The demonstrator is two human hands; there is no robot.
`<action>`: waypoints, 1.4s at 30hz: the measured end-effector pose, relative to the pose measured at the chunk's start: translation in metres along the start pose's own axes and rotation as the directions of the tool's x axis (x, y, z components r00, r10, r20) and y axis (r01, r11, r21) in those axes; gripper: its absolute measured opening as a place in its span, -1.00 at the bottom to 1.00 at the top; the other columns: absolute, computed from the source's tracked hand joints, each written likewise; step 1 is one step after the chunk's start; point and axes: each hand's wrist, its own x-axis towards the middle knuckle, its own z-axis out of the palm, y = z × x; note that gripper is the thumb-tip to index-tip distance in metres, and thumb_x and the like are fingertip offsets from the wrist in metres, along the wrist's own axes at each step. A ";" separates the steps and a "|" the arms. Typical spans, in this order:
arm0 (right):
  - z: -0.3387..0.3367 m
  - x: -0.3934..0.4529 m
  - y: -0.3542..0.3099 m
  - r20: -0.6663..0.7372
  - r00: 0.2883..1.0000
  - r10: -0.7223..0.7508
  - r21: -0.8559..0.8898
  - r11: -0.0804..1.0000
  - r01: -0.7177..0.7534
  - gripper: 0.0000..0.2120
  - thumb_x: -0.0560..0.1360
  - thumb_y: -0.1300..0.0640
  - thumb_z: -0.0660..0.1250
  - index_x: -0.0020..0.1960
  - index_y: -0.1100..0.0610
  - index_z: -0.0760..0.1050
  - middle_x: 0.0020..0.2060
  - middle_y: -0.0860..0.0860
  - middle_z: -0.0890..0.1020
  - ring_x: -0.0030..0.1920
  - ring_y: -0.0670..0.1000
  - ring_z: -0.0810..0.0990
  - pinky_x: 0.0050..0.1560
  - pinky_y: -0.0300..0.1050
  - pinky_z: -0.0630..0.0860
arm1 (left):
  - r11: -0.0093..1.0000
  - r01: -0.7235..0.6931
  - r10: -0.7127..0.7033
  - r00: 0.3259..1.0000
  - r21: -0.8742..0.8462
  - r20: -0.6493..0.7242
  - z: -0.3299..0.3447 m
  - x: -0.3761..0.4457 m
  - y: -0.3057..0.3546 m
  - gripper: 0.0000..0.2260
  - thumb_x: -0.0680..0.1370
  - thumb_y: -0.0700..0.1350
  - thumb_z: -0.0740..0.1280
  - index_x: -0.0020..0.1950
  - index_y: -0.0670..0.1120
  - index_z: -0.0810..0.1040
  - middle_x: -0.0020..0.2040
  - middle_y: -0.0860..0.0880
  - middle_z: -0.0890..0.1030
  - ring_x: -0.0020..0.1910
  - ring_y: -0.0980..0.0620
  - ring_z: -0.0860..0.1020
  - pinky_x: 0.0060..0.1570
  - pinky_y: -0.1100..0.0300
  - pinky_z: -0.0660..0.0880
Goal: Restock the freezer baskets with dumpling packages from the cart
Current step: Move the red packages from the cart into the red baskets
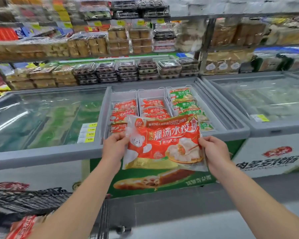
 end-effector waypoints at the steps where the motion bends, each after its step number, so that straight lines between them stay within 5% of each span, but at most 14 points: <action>1: 0.006 0.015 0.000 0.016 1.000 0.011 -0.005 1.000 -0.011 -0.90 0.55 0.18 0.37 -0.12 0.16 0.63 -0.14 0.09 0.72 -0.02 0.16 0.68 0.11 0.23 0.60 | 1.000 0.016 -0.016 1.000 0.004 0.003 0.004 0.014 -0.002 -0.86 0.59 -0.20 0.35 -0.17 -0.14 0.59 -0.11 -0.17 0.70 -0.06 -0.21 0.68 0.00 -0.17 0.62; 12: 0.081 0.164 0.001 0.115 0.990 0.083 -0.189 0.980 -0.060 -0.90 0.54 0.17 0.36 -0.13 0.17 0.60 -0.12 0.12 0.70 -0.02 0.17 0.66 0.12 0.21 0.59 | 0.987 0.158 -0.158 0.979 -0.011 -0.126 0.047 0.150 -0.021 -0.91 0.55 -0.17 0.38 -0.15 -0.12 0.60 -0.10 -0.12 0.71 -0.08 -0.14 0.69 -0.02 -0.14 0.63; 15: 0.099 0.211 0.006 0.147 0.984 0.097 -0.236 0.970 -0.060 -0.88 0.54 0.18 0.36 -0.16 0.17 0.60 -0.18 0.11 0.70 -0.11 0.14 0.65 -0.07 0.09 0.60 | 0.985 0.163 -0.152 0.975 0.059 -0.162 0.060 0.202 -0.040 -0.92 0.40 -0.04 0.41 -0.21 -0.03 0.66 -0.13 -0.10 0.72 -0.06 -0.17 0.69 0.01 -0.23 0.60; 20: 0.128 0.280 0.009 0.204 0.965 0.166 -0.232 0.966 -0.117 -0.87 0.54 0.20 0.35 -0.18 0.16 0.56 -0.17 0.15 0.68 -0.24 0.09 0.56 -0.31 -0.08 0.37 | 0.966 0.213 -0.173 0.954 0.144 -0.246 0.087 0.252 -0.032 -0.91 0.44 -0.08 0.41 -0.27 -0.03 0.64 -0.18 -0.11 0.70 -0.10 -0.17 0.67 0.02 -0.22 0.60; 24: 0.157 0.323 0.000 0.307 0.922 0.237 -0.280 0.948 -0.150 -0.85 0.57 0.27 0.31 -0.16 0.22 0.58 -0.25 0.12 0.68 -0.30 0.04 0.60 -0.30 -0.15 0.50 | 0.945 0.267 -0.199 0.928 0.189 -0.316 0.103 0.278 -0.022 -0.85 0.52 -0.21 0.37 -0.25 -0.11 0.62 -0.22 -0.10 0.67 -0.15 -0.12 0.63 0.02 -0.07 0.56; 29: 0.199 0.366 0.002 0.339 0.887 0.314 -0.350 0.917 -0.191 -0.87 0.52 0.21 0.36 -0.19 0.16 0.62 -0.17 0.13 0.72 -0.10 0.16 0.68 0.02 0.09 0.61 | 0.906 0.343 -0.244 0.902 0.248 -0.356 0.100 0.331 -0.026 -0.86 0.50 -0.17 0.37 -0.23 -0.20 0.62 -0.20 -0.17 0.68 -0.15 -0.15 0.63 -0.06 0.00 0.55; 35: 0.271 0.423 0.006 0.322 0.883 0.342 -0.443 0.879 -0.179 -0.80 0.50 0.08 0.37 -0.28 0.09 0.62 -0.23 0.07 0.71 -0.13 0.16 0.65 -0.08 0.03 0.52 | 0.877 0.403 -0.289 0.879 0.263 -0.380 0.088 0.437 -0.026 -0.74 0.54 -0.12 0.36 -0.35 -0.03 0.49 -0.29 -0.04 0.58 -0.16 -0.11 0.56 -0.20 0.17 0.39; 39: 0.337 0.469 0.001 0.291 0.881 0.374 -0.448 0.867 -0.220 -0.74 0.53 0.13 0.36 -0.33 0.04 0.64 -0.37 -0.01 0.66 -0.30 0.05 0.56 -0.24 -0.05 0.42 | 0.860 0.422 -0.306 0.876 0.286 -0.371 0.083 0.527 -0.017 -0.81 0.56 -0.10 0.32 -0.25 -0.06 0.58 -0.27 -0.09 0.60 -0.23 -0.10 0.57 -0.29 0.21 0.34; 42: 0.388 0.504 -0.002 0.250 0.896 0.367 -0.438 0.868 -0.233 -0.88 0.49 0.11 0.39 -0.18 0.13 0.64 -0.20 0.07 0.71 -0.15 0.12 0.64 -0.09 -0.01 0.53 | 0.860 0.428 -0.302 0.866 0.278 -0.400 0.085 0.590 -0.012 -0.71 0.54 -0.18 0.28 -0.39 -0.08 0.45 -0.35 -0.11 0.52 -0.26 -0.13 0.52 -0.26 0.16 0.38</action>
